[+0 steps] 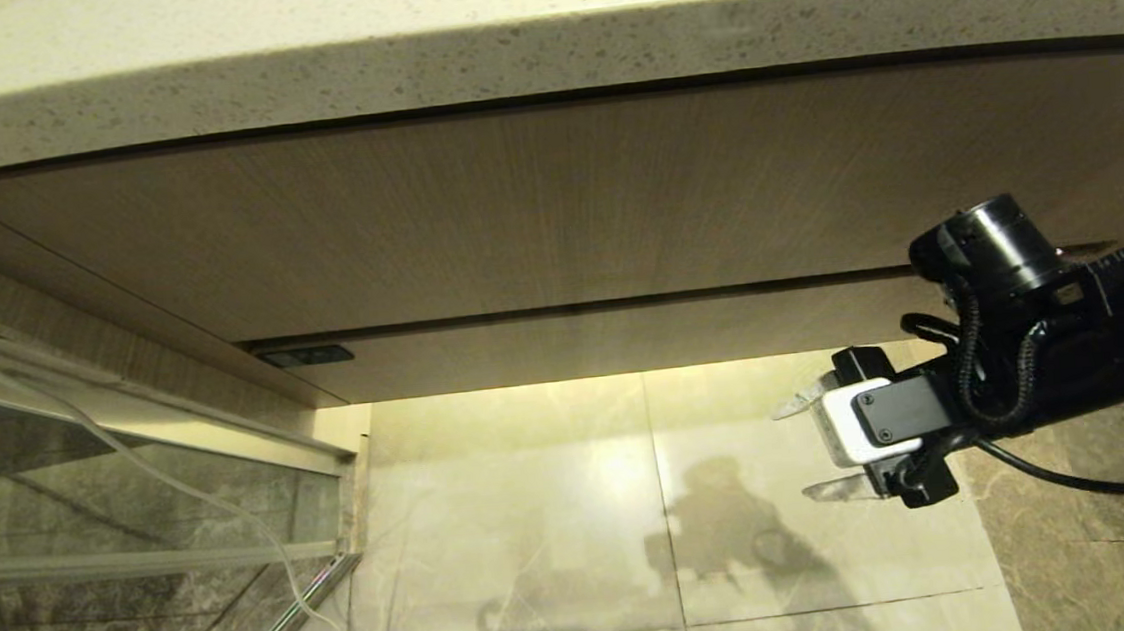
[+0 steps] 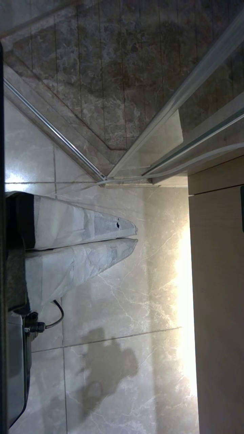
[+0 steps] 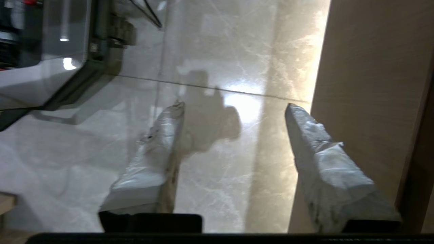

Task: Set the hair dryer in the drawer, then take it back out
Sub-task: Pull open the drawer

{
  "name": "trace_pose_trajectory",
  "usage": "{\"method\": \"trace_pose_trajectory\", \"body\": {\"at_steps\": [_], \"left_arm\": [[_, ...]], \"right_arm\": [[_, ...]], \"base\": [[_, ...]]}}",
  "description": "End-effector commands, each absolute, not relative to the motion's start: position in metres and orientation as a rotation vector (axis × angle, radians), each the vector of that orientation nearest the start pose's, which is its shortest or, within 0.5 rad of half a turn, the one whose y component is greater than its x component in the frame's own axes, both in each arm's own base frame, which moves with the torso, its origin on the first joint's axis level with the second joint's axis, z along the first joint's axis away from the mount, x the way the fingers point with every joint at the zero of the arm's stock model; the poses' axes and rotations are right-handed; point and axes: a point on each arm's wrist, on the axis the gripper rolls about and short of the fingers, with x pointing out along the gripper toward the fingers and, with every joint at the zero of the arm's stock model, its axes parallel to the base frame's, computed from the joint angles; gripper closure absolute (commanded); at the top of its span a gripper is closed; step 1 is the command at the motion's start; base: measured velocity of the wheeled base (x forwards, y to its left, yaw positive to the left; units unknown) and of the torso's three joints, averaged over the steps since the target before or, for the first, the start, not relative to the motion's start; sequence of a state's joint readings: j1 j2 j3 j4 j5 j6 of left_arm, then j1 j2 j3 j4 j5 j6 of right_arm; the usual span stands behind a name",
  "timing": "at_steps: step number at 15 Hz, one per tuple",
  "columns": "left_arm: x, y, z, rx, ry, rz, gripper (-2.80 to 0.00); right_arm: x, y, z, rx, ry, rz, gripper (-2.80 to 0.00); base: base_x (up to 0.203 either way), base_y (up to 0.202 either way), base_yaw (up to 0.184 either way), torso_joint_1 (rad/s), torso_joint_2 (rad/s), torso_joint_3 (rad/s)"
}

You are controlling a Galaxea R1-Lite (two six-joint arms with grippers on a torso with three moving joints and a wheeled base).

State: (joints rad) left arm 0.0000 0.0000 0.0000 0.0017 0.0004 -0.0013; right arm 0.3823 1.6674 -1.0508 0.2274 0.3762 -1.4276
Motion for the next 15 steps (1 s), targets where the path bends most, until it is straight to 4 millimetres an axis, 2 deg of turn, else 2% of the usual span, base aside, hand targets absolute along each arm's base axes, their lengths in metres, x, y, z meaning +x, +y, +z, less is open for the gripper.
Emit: {"method": "trace_pose_trajectory", "body": {"at_steps": [1, 4, 6, 11, 15], "left_arm": [[-0.023, 0.000, 0.075, -0.002, 0.002, 0.000, 0.00], [-0.023, 0.000, 0.075, -0.002, 0.002, 0.001, 0.00], [-0.023, 0.000, 0.075, -0.002, 0.002, 0.000, 0.00], [-0.023, 0.000, 0.075, -0.002, 0.002, 0.000, 0.00], [-0.023, 0.000, 0.075, -0.002, 0.002, 0.000, 0.00]], "right_arm": [[0.277, 0.120, 0.162, -1.281, 0.186, 1.191, -2.80], [0.300, 0.127, 0.150, -1.306, 0.072, 1.100, -2.80], [0.306, 0.120, 0.144, -1.304, 0.084, 1.072, -2.80], [0.320, 0.122, 0.130, -1.333, 0.020, 1.007, -2.80], [0.334, 0.122, 0.131, -1.349, -0.077, 0.916, -2.80]], "base": [[0.000, 0.000, 0.000, 0.000, 0.00, 0.000], [0.000, 0.000, 0.000, 0.000, 0.00, 0.000], [0.000, 0.000, 0.000, 0.000, 0.00, 0.000], [0.000, 0.000, 0.000, 0.000, 0.00, 0.000], [0.000, 0.000, 0.000, 0.000, 0.00, 0.000]]}}
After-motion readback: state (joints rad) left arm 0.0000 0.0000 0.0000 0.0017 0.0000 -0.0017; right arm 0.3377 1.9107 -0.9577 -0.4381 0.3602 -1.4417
